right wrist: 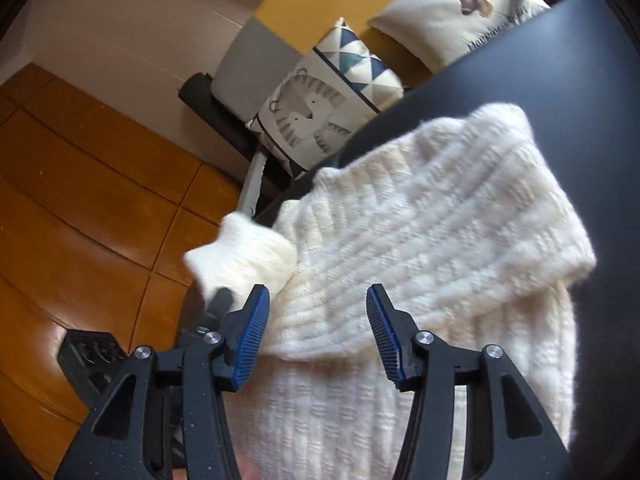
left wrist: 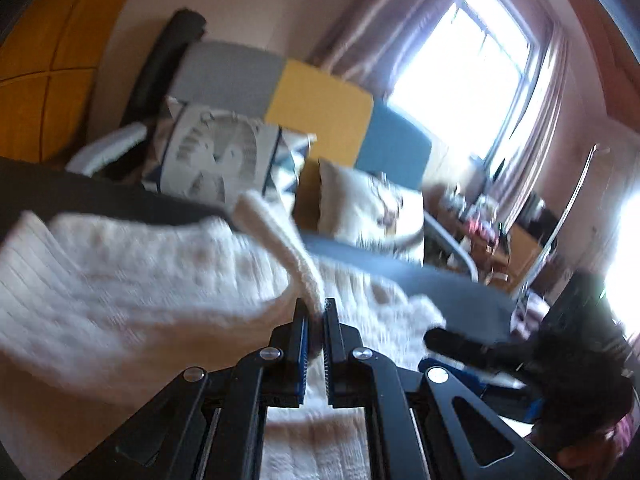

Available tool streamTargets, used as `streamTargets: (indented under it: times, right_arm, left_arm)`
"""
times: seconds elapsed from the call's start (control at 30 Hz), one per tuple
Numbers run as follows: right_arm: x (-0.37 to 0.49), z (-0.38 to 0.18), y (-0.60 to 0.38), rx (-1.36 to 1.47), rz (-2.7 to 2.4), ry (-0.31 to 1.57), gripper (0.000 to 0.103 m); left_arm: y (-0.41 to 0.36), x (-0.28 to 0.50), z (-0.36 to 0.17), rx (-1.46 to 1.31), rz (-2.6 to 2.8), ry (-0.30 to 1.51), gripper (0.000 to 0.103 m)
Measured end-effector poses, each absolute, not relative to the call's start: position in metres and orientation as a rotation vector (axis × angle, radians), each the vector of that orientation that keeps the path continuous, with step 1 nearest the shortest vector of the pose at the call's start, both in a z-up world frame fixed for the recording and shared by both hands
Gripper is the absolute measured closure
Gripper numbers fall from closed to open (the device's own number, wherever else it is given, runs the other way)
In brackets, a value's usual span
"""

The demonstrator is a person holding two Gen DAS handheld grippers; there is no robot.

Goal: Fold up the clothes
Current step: 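Grasp the sweater hem edge with the right gripper and lift it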

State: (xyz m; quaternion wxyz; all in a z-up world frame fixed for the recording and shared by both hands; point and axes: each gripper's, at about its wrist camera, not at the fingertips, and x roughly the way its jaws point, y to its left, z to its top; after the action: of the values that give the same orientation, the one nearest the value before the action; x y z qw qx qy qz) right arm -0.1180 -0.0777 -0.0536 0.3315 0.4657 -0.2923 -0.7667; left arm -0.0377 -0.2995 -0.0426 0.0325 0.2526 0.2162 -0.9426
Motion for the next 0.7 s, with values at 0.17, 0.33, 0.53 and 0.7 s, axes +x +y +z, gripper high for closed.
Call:
streamTargets:
  times: [0.17,0.33,0.53,0.7]
  right_arm:
    - [-0.13,-0.064,-0.093,1.291,-1.912,-0.75,0.049]
    - [-0.134,-0.065,-0.113,1.289,-1.896,-0.724,0.049]
    - [-0.135,-0.078,-0.118,1.335,-1.916,-0.71,0.049]
    - [-0.134,-0.087,-0.11,1.328,-1.882,-0.822,0.049]
  left_arm:
    - [-0.292,-0.044,-0.062,0.853,-2.867,0.681,0.098]
    - [-0.291,-0.053,-0.075,0.997,-2.826,0.748,0.091]
    - [-0.292,-0.041,-0.083,1.028,-2.825,0.868,0.084]
    - [-0.278,-0.018,-0.077,1.04,-2.876,0.776,0.084]
